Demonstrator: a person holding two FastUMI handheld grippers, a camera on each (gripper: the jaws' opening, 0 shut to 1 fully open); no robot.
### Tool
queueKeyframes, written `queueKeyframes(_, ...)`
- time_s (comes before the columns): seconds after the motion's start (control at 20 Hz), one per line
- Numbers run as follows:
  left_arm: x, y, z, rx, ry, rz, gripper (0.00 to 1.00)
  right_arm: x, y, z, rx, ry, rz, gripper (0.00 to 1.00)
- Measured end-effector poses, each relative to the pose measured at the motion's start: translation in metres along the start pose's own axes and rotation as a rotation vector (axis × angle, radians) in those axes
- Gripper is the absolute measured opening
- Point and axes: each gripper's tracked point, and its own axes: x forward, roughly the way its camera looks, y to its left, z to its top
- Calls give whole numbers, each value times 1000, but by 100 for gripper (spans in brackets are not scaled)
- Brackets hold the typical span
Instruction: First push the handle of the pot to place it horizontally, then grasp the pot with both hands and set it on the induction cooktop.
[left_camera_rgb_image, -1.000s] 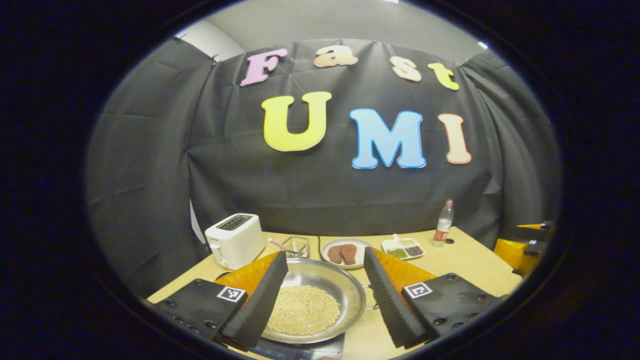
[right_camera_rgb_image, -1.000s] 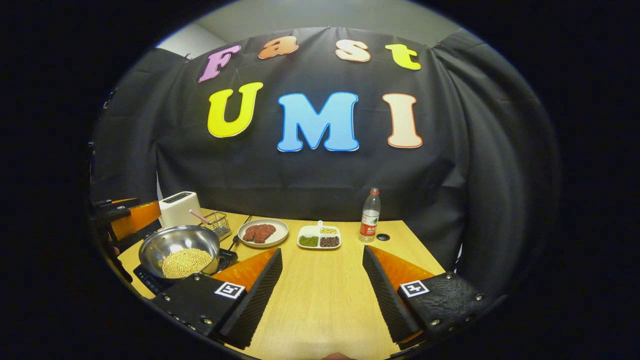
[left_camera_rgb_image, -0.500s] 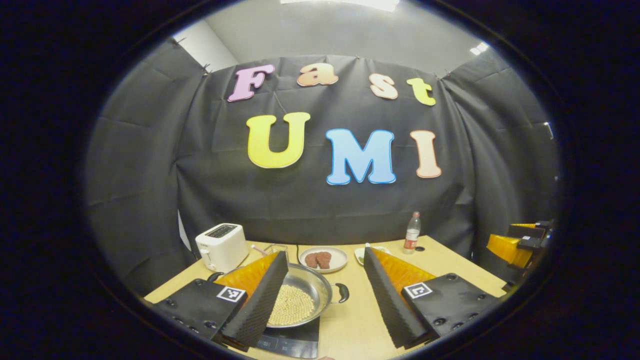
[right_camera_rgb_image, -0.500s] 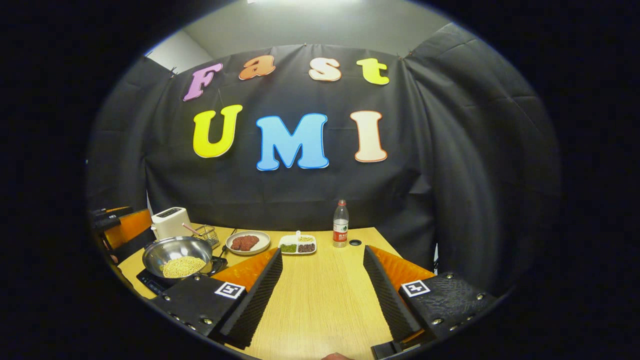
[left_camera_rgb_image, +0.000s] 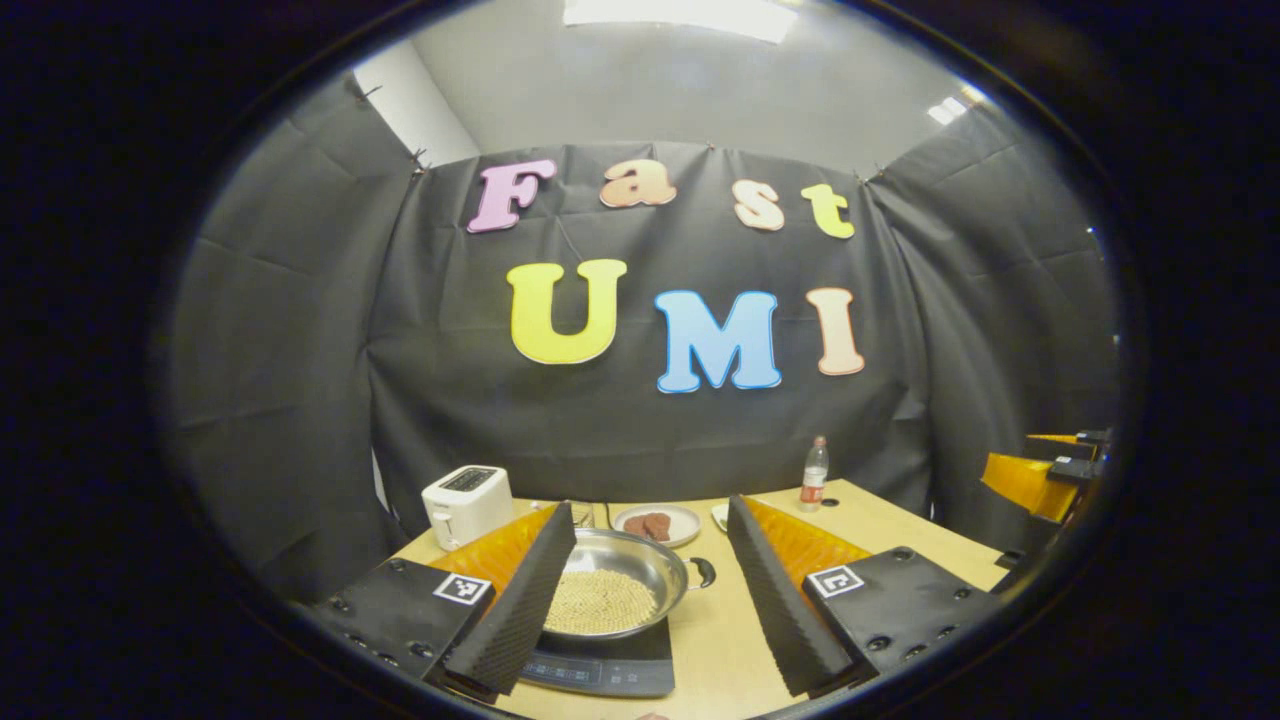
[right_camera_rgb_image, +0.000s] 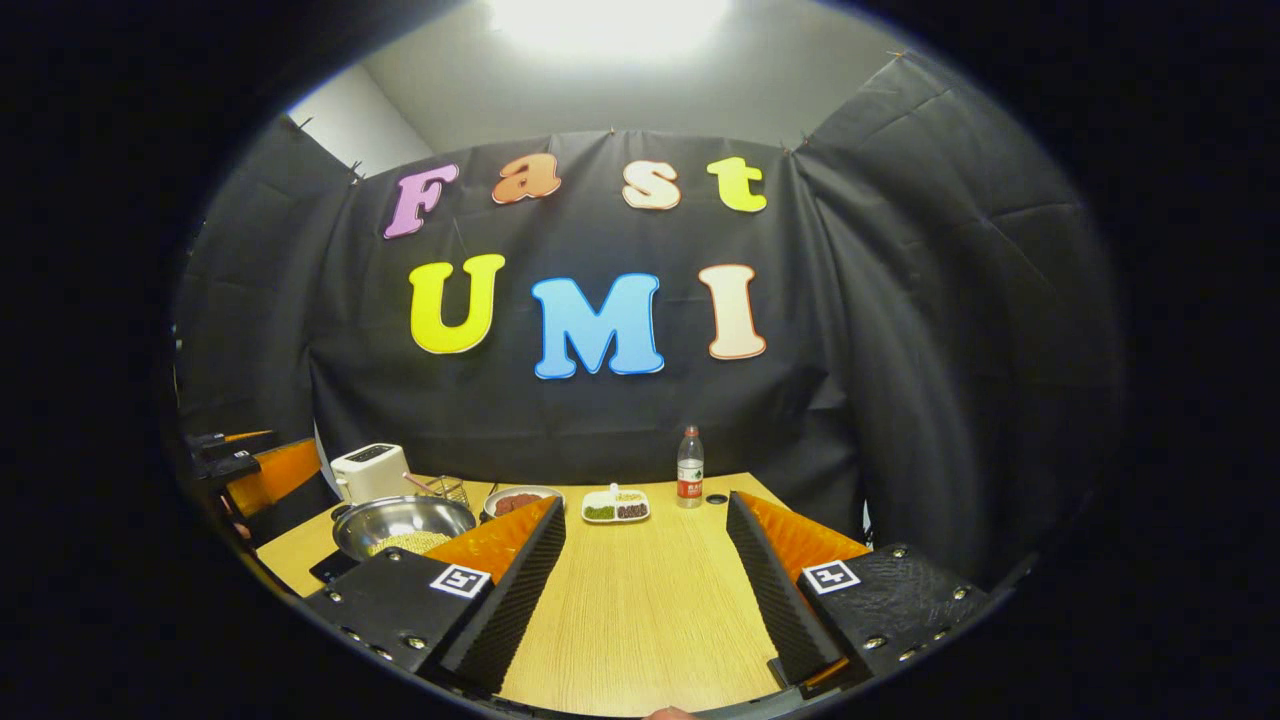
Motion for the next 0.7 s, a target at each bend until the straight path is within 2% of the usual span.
queueKeyframes(0.25,-23,13,6,13,-30,12,93,-21,6,12,-16,-42,-2,98)
queueKeyframes(0.3,-27,16,7,16,-37,15,99,-23,5,15,-19,-47,-2,98)
queueKeyframes(0.35,-31,18,6,17,-43,20,93,-26,4,16,-21,-50,-5,98)
queueKeyframes(0.4,-34,20,6,16,-46,23,100,-28,4,17,-24,-54,-6,98)
queueKeyframes(0.5,-39,24,7,11,-53,29,93,-32,3,21,-29,-66,-9,98)
queueKeyframes(0.6,-42,28,7,5,-60,34,100,-35,3,25,-36,-84,-11,98)
queueKeyframes(0.7,-43,31,9,-1,-71,40,100,-39,4,28,-37,-97,-14,98)
